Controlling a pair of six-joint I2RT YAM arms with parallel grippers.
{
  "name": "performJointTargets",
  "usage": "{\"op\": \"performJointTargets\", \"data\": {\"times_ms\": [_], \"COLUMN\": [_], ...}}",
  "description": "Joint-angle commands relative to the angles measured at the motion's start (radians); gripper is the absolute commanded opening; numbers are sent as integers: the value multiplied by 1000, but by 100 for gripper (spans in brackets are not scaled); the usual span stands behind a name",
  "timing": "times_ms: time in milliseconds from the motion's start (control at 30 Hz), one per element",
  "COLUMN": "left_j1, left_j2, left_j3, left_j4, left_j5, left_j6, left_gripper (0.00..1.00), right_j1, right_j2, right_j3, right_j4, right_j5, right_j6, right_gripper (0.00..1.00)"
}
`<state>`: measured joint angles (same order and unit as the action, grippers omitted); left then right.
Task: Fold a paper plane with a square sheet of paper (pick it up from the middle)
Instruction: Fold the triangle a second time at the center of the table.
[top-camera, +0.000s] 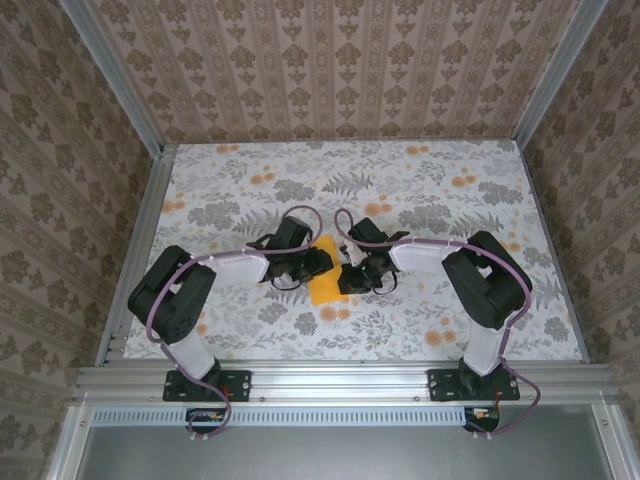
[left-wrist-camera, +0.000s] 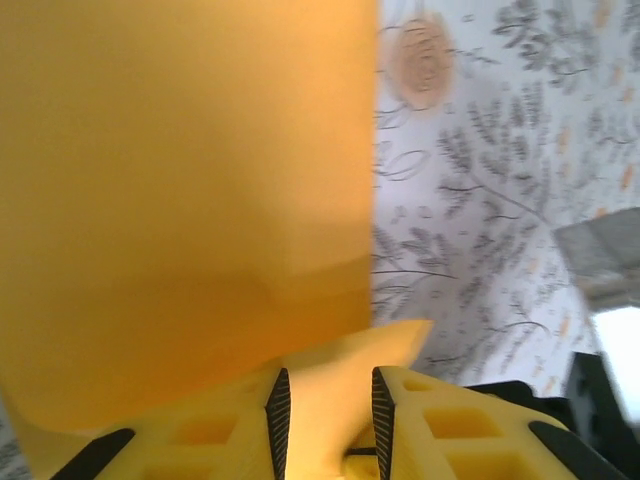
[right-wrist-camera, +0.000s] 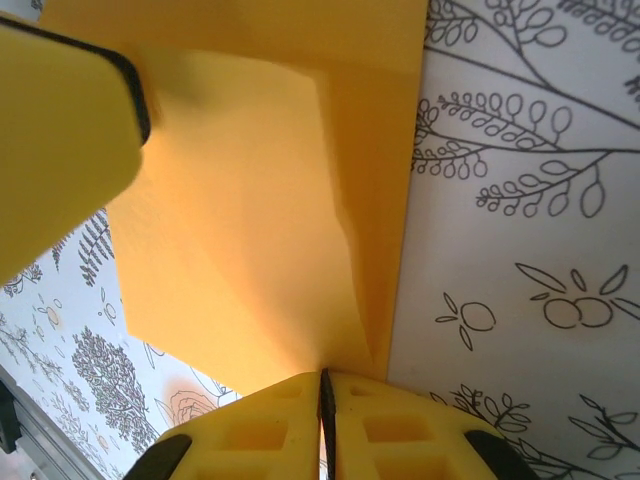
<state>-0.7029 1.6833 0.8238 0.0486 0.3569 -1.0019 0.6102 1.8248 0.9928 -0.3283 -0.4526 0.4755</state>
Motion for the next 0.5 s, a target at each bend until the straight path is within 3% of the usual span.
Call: {"op": "performJointTargets", "data": {"times_ms": [0,467], "left_j1": [-34,-79], "left_j2": [-26,13], "left_j3": [-26,-71], "left_j4": [62,68], "left_j5": [28,-22], "left_j6": [-33,-110], "left_gripper": [29,23], "right_j1": [-12,-15], "right_j2": [40,52], "right_j3": [-23,-31], "right_j4": [-51,-54], "right_j5": [47,58], "right_j6": [15,24], "right_gripper": [10,9]}}
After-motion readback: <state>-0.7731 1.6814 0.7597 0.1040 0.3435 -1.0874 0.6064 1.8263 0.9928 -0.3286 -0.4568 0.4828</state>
